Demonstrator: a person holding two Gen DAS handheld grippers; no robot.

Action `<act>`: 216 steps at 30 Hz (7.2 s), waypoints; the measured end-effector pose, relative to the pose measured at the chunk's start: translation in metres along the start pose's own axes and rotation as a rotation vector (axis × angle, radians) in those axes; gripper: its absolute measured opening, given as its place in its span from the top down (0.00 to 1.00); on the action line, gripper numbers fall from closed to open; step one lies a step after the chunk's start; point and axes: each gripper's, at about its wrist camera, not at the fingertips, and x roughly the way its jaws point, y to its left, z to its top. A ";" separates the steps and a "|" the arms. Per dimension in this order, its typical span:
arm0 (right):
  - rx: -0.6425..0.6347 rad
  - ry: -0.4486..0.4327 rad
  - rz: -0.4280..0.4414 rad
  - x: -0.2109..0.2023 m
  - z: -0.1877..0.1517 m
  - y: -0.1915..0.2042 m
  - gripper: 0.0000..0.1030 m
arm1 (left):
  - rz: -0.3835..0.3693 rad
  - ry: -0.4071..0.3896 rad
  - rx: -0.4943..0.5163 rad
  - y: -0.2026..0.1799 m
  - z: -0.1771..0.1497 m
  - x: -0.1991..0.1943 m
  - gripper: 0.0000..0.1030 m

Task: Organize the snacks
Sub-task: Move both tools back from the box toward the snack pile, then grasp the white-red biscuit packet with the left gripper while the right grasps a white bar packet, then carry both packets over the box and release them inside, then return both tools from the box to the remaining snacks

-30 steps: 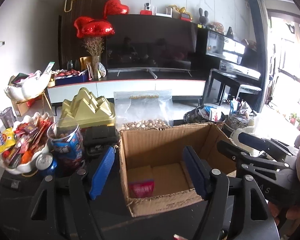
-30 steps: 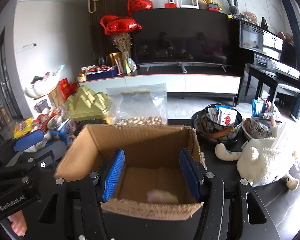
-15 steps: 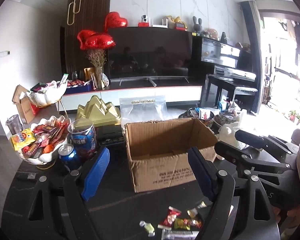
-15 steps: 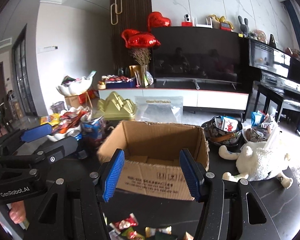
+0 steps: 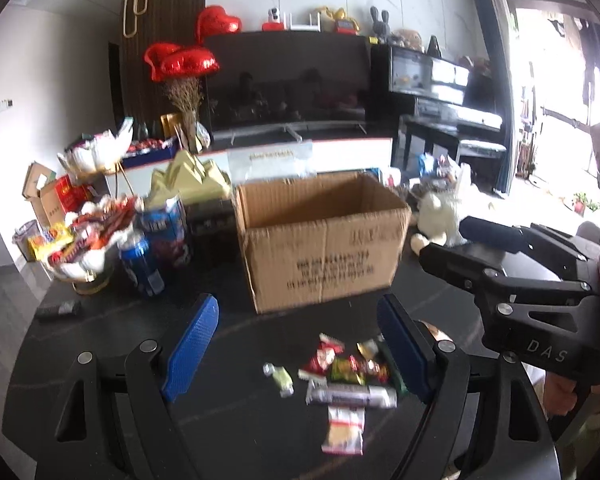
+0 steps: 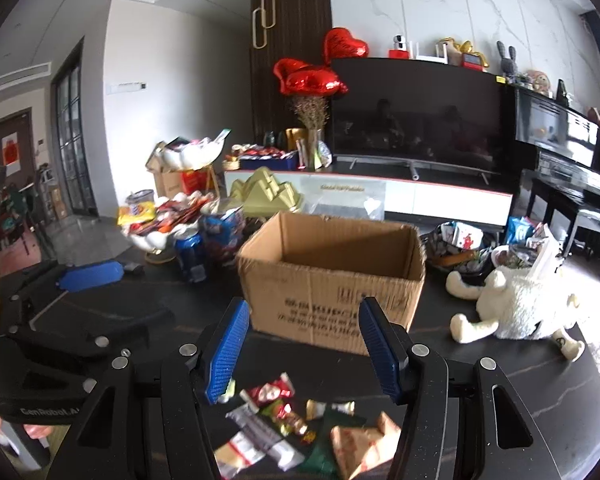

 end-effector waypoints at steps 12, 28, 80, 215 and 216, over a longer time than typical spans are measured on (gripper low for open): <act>-0.042 0.113 0.085 0.018 -0.060 0.005 0.43 | -0.017 0.132 -0.007 -0.014 -0.065 0.025 0.22; -0.100 0.323 0.155 0.062 -0.106 0.009 0.47 | -0.150 0.340 -0.094 -0.020 -0.119 0.079 0.45; -0.225 0.580 0.142 0.140 -0.121 0.057 0.67 | -0.053 0.277 -0.198 0.039 -0.130 0.076 0.68; 0.117 0.397 0.041 0.106 -0.096 0.011 0.59 | -0.026 0.230 -0.067 0.042 -0.084 0.094 0.41; 0.126 0.404 0.045 0.108 -0.098 0.010 0.60 | -0.027 0.237 -0.068 0.041 -0.086 0.097 0.41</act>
